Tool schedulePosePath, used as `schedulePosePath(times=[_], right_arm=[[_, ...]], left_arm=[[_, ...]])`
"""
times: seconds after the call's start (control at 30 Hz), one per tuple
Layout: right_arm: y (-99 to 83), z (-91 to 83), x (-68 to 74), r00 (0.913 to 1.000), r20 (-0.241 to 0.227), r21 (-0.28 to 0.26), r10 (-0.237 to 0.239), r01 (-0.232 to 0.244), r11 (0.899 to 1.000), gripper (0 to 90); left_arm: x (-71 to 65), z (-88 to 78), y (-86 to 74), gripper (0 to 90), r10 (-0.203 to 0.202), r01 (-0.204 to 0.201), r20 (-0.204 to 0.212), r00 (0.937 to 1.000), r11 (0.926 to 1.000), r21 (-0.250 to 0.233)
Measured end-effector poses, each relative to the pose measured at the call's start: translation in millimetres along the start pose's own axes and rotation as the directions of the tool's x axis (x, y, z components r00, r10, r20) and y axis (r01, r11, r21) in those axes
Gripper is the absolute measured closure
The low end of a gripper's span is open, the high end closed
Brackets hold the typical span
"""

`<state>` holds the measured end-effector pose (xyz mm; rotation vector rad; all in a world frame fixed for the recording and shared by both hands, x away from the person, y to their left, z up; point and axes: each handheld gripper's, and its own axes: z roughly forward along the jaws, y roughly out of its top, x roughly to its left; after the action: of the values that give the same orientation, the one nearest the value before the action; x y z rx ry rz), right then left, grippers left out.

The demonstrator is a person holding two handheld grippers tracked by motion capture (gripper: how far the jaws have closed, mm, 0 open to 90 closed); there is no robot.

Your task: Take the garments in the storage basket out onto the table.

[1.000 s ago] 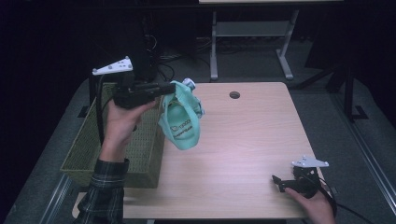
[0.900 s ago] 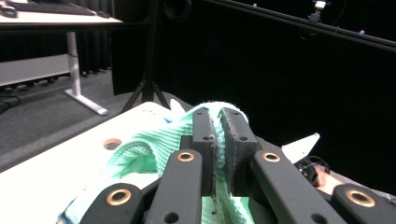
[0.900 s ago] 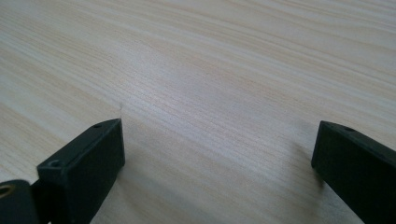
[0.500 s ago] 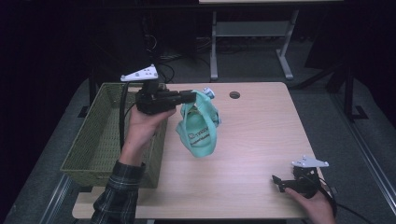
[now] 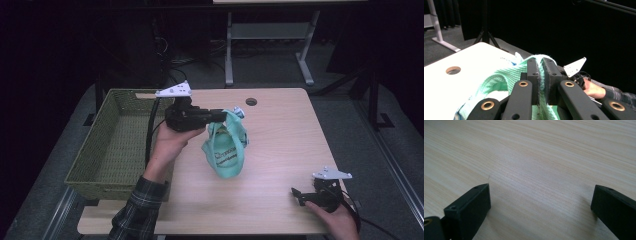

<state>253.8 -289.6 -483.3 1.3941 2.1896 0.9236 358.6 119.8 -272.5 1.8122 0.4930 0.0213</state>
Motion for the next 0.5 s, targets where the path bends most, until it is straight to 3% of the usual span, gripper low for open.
schedulePosePath(times=[0.5], right_arm=[[0.0,0.0,0.0,1.0000,0.000,0.000,0.000,0.000,1.000,2.1]], left_arm=[[-5.5,40.8,-18.0,84.0,0.005,-0.006,0.014,0.9999,0.9970,0.078]])
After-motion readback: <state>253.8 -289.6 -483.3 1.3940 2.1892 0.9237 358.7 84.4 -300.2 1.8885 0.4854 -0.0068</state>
